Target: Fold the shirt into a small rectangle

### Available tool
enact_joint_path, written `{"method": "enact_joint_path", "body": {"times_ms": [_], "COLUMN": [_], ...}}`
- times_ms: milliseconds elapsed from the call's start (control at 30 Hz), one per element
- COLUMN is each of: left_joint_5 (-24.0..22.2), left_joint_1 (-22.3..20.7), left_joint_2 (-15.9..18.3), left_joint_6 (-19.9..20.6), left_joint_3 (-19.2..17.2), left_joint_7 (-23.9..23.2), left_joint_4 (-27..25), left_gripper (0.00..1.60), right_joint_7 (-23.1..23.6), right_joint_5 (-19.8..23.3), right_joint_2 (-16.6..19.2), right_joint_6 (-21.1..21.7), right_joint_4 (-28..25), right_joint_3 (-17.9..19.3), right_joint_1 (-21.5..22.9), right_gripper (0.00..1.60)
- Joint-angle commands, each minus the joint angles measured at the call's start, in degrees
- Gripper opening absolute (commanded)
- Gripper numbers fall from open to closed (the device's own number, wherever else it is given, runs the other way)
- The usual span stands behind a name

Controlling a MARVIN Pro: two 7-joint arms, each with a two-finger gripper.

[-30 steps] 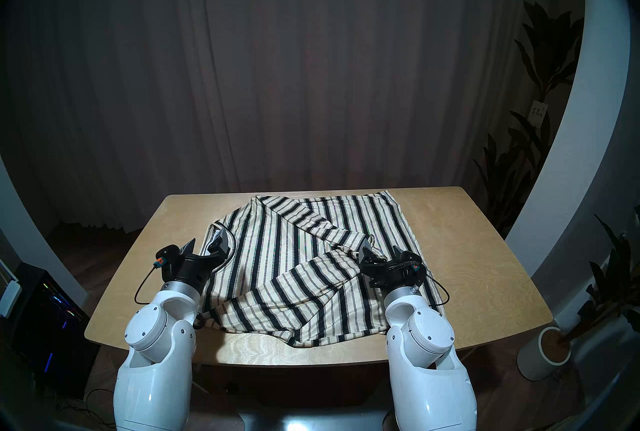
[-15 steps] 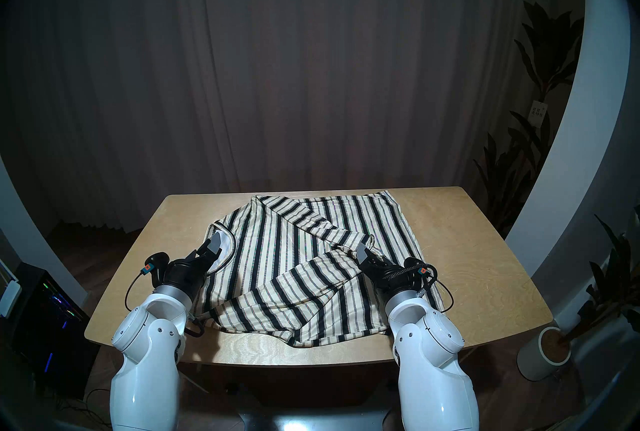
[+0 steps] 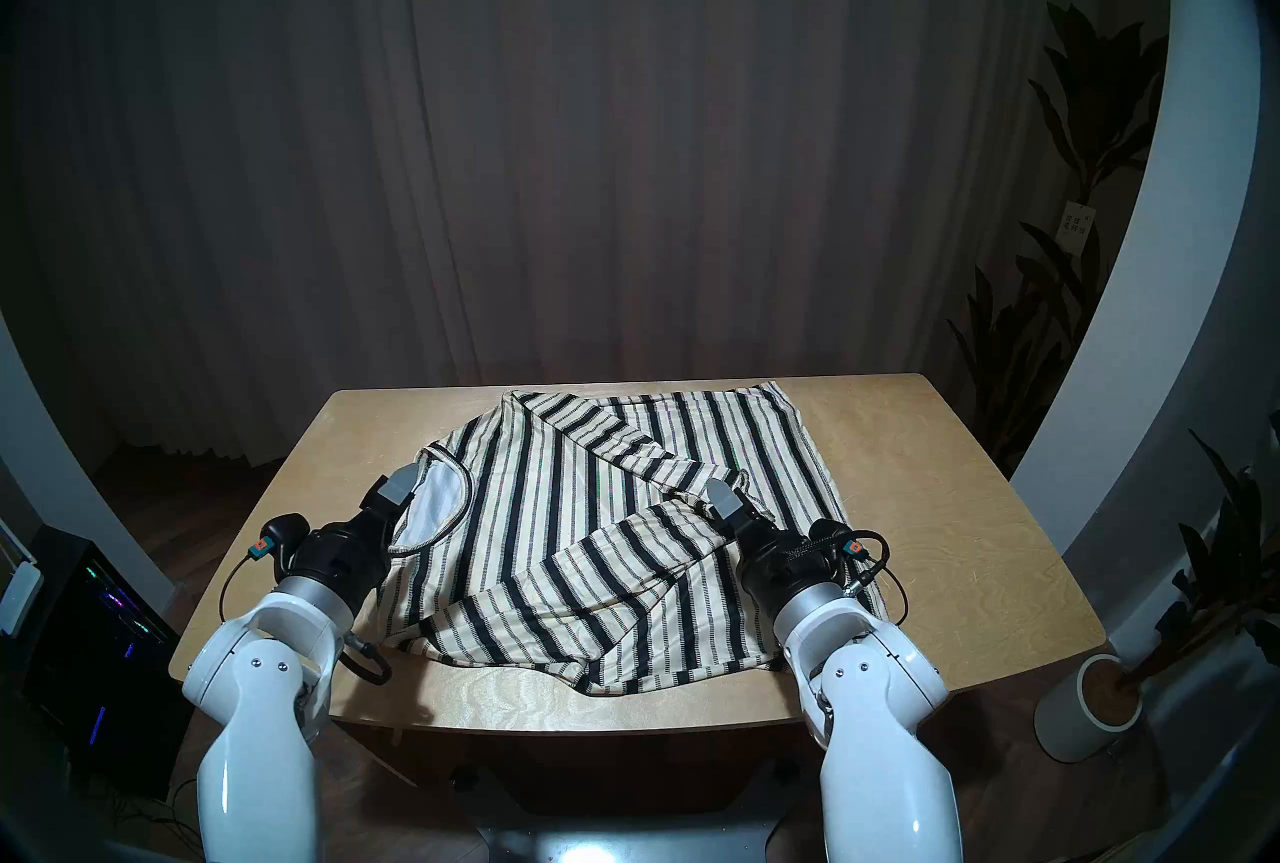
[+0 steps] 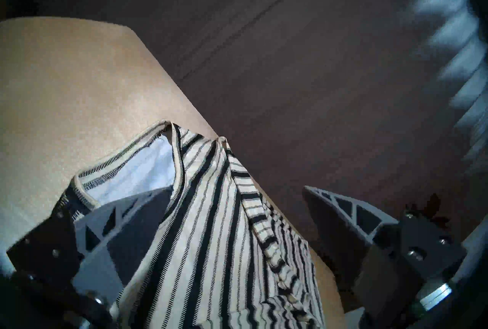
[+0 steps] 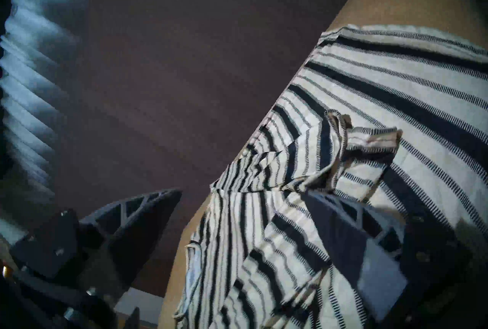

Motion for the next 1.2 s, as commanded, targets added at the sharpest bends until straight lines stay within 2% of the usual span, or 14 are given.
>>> {"method": "enact_joint_path", "body": {"times_ms": [0,133,167,200,233,300,333,433,467,767,967,1100,1133,1167], "left_joint_5": [-6.83,-10.62,-11.29,-11.5,-12.45,-13.74,-13.9,-15.88,-16.76,-20.64,-24.61,-27.57,-27.57,-30.15], "left_joint_1": [-0.43,-1.04,-1.41,-1.52,-1.79,-2.03,-1.67,-1.07,-0.39,2.72,4.52,5.83,5.83,6.63], "left_joint_2": [0.57,0.75,0.51,0.53,-0.1,-0.42,-0.57,-1.1,-1.48,-3.27,-4.38,-5.07,-5.07,-5.44], "left_joint_6": [7.24,11.62,13.24,13.37,13.78,14.53,13.86,13.91,13.72,12.47,11.8,11.5,11.5,10.48], "left_joint_3": [-2.5,-4.02,-4.59,-4.68,-5.13,-5.95,-6.23,-7.62,-8.31,-9.09,-9.9,-9.93,-9.93,-9.63], "left_joint_7": [1.57,4.08,4.73,4.93,5.8,6.8,7.83,9.12,9.74,13.76,16.74,19.59,19.59,21.85], "left_joint_4": [-4.11,-4.72,-4.83,-4.75,-4.65,-4.17,-4.09,-4.03,-4.37,-6.42,-8.93,-10.69,-10.69,-11.37], "left_gripper": [1.6,1.6,1.6,1.6,1.6,1.6,1.6,1.6,1.6,1.6,1.6,1.6,1.6,1.6], "right_joint_7": [-0.08,-1.61,-2.3,-3.72,-4.47,-6.0,-7.66,-9.63,-10.28,-15.62,-21.45,-25.82,-25.82,-28.35], "right_joint_5": [7.81,11.25,13.1,16.51,17.9,19.82,18.57,22.36,25.15,35.95,42.36,47.32,47.32,48.11], "right_joint_2": [-0.68,-0.67,-1.74,-1.52,-1.55,-1.53,-1.59,-1.66,-2.0,-4.1,-4.26,-4.06,-4.06,-3.88], "right_joint_6": [6.47,10.27,10.34,8.81,8.16,5.98,3.21,3.51,3.14,-6.05,-11.07,-13.18,-13.18,-14.91], "right_joint_4": [-3.37,-3.71,-3.67,-3.91,-4.21,-5.05,-6.13,-7.96,-8.93,-12.65,-15.89,-17.41,-17.41,-18.02], "right_joint_3": [2.77,4.11,4.49,3.89,3.55,2.45,1.94,0.57,0.8,2.97,2.8,2.56,2.56,2.44], "right_joint_1": [0.15,0.45,0.56,0.08,-0.23,-1.36,-2.26,-4.09,-5.69,-11.48,-12.02,-11.62,-11.62,-10.95], "right_gripper": [1.6,1.6,1.6,1.6,1.6,1.6,1.6,1.6,1.6,1.6,1.6,1.6,1.6,1.6]}}
